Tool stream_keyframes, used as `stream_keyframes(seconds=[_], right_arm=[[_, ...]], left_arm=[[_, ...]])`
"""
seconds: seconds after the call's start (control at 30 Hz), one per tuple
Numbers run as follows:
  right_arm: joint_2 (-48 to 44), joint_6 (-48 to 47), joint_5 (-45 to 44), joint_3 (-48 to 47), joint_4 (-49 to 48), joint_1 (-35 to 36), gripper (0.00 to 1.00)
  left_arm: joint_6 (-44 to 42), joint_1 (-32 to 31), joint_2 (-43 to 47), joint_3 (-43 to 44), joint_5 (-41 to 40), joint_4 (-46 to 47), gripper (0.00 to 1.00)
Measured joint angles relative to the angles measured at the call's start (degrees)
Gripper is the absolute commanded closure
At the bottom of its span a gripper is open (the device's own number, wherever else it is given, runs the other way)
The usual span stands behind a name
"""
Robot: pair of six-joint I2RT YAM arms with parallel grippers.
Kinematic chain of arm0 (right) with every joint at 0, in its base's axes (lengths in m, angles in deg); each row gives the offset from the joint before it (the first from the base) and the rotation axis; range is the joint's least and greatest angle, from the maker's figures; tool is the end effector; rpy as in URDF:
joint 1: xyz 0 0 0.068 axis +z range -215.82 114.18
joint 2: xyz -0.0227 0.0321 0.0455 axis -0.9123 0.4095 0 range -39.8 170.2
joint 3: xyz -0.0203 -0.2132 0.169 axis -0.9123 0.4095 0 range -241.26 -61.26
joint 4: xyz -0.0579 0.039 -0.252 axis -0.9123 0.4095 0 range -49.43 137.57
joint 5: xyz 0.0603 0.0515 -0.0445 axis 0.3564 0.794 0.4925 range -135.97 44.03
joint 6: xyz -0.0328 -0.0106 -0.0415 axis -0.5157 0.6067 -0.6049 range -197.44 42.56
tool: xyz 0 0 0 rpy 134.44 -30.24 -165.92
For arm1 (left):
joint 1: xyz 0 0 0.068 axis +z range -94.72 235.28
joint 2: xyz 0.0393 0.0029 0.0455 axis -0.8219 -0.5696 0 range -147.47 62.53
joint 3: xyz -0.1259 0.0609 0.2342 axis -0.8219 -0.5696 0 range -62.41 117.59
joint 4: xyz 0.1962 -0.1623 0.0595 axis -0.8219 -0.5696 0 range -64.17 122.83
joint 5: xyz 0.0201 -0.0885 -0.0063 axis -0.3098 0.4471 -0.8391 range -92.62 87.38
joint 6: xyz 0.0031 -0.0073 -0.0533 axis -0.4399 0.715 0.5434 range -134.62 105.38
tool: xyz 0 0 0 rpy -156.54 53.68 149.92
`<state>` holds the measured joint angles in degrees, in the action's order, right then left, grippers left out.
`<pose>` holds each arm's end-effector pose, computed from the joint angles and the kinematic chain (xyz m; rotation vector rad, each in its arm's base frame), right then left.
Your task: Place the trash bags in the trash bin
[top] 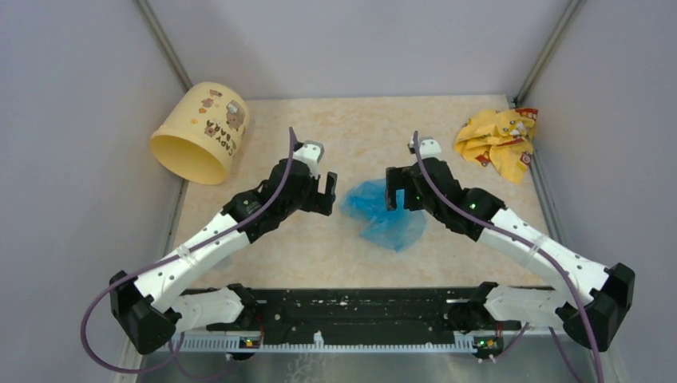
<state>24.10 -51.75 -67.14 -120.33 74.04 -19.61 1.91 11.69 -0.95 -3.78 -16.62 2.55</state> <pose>0.1734 0.1623 0.3232 -0.1954 2.1935 0.2920 0.1799 -0.1593 0.3263 0.3745 2.1501 -0.3347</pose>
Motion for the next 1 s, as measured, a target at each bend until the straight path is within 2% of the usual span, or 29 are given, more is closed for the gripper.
stream_keyframes(seconds=[0.4,0.57,1.0], right_arm=[[-2.8,0.5,0.1,-0.2,-0.7,0.0,0.01],[-3.1,0.5,0.7,-0.2,-0.7,0.0,0.01],[-5.5,-0.5,5.0,-0.2,-1.1,0.0,0.01]], left_arm=[[0.3,0.0,1.4,0.4,-2.5,0.0,0.02],[0.7,1.8,1.3,0.4,-3.3,0.2,0.02],[1.6,21.4,-4.3,0.4,1.2,5.8,0.02]])
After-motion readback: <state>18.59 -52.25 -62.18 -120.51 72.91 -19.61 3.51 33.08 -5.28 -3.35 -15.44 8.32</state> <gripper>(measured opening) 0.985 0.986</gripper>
